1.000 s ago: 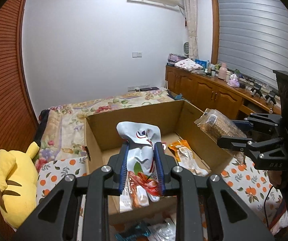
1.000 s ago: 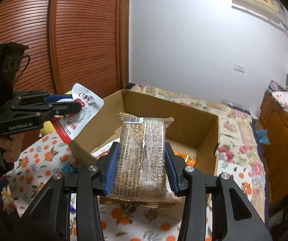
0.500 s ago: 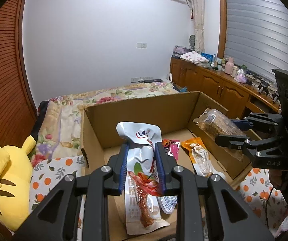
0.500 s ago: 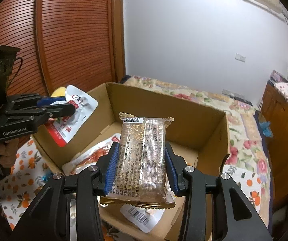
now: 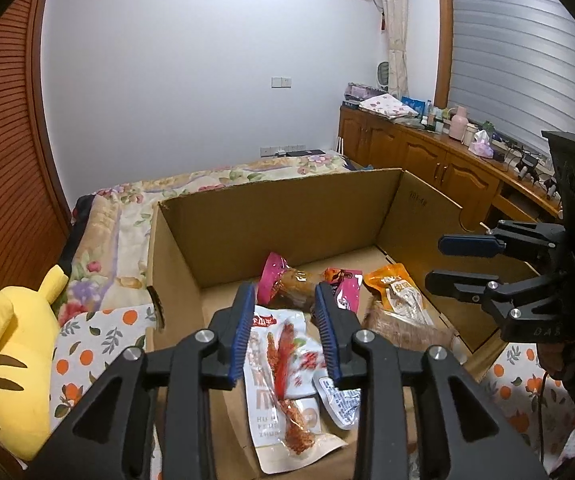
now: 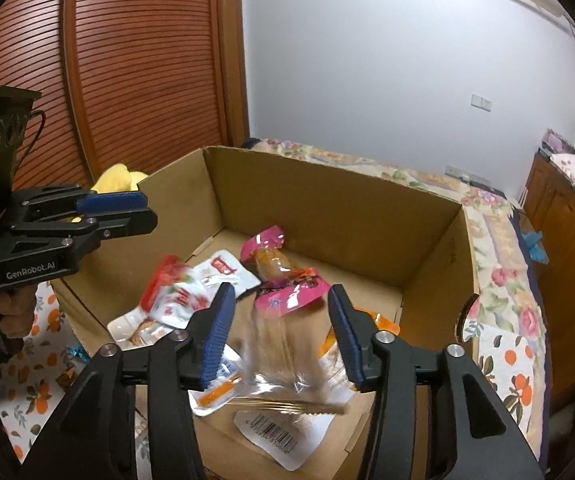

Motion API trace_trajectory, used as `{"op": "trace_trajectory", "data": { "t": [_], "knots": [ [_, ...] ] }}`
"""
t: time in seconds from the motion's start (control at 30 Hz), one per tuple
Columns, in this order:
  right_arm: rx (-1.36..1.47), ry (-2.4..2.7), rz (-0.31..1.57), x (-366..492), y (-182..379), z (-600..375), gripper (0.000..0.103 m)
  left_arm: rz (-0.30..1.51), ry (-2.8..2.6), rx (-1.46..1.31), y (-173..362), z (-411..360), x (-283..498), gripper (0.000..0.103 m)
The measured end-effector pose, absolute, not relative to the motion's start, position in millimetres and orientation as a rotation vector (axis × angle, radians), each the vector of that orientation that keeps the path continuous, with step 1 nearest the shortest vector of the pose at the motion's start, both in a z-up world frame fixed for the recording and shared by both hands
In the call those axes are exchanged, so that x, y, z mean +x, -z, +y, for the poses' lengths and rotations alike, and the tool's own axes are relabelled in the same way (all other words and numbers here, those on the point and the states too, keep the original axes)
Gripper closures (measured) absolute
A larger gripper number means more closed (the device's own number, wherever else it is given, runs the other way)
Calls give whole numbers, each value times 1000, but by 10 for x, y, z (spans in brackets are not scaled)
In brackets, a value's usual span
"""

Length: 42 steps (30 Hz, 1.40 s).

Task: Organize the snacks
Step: 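Withdraw both tools back to the remaining packs on the table, then close the right tool on the small white wrapped pack while the left tool nears the white-blue pack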

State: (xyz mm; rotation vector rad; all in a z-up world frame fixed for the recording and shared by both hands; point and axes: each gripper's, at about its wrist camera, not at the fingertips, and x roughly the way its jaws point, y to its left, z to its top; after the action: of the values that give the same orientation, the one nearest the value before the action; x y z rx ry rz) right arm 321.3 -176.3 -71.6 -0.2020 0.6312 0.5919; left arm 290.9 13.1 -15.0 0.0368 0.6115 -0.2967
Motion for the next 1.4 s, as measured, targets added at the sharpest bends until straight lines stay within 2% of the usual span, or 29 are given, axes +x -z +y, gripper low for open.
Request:
{"op": "trace_trajectory", "data": {
  "t": [0.27,0.93,1.4],
  "knots": [
    [-192,-589,608,3011,624,-1775,49,602,301,39,95,179,2657,58],
    [-202,-591,569,2160,513,-1751,46,584,312,30,98,197,1737,56],
    [-202,-637,634,1772,854,-1648,45,725,316,18,703,24,1414,56]
  ]
}}
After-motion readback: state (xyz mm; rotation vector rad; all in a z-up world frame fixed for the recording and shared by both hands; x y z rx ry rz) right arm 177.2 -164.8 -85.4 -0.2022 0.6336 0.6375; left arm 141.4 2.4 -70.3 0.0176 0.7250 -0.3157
